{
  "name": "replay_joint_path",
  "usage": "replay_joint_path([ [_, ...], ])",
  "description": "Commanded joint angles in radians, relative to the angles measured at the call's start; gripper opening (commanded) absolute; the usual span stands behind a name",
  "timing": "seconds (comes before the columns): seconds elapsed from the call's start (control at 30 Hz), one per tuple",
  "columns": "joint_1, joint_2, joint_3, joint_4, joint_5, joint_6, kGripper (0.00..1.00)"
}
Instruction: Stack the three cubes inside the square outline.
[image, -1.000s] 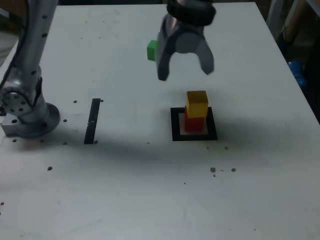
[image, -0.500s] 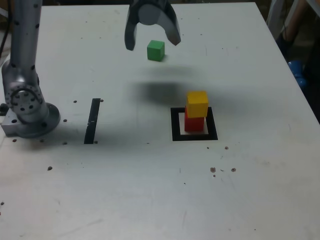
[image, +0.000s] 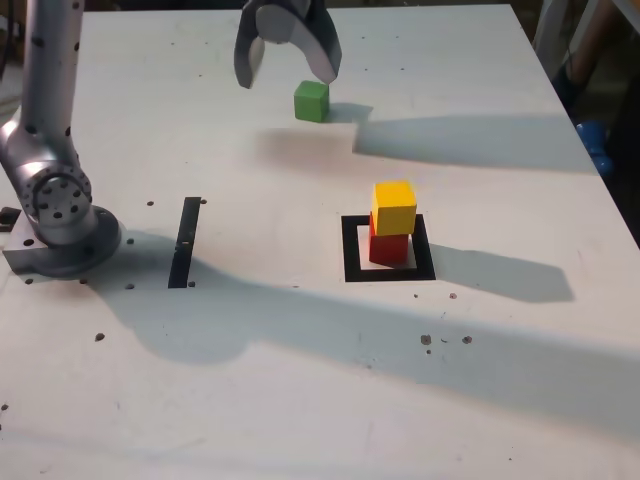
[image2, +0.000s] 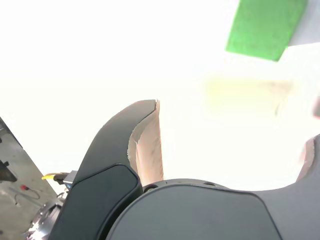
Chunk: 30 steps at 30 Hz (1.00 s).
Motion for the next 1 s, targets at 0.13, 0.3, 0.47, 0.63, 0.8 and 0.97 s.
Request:
replay_joint_path([
  [0.13, 0.030, 0.070, -0.019, -0.025, 0.004, 0.021, 0.98],
  [0.3, 0.040, 0.127, -0.027, -0.053, 0.004, 0.022, 0.97],
  [0.47, 0.046, 0.174, -0.041, -0.076, 0.004, 0.020, 0.94],
  [0.63, 0.056, 0.207, -0.073, -0.080, 0.012, 0.020, 0.89],
  [0.8, 0.060, 0.234, -0.112, -0.070, 0.020, 0.018, 0.77],
  [0.97, 0.061, 0.237, -0.129, -0.075, 0.027, 0.002, 0.55],
])
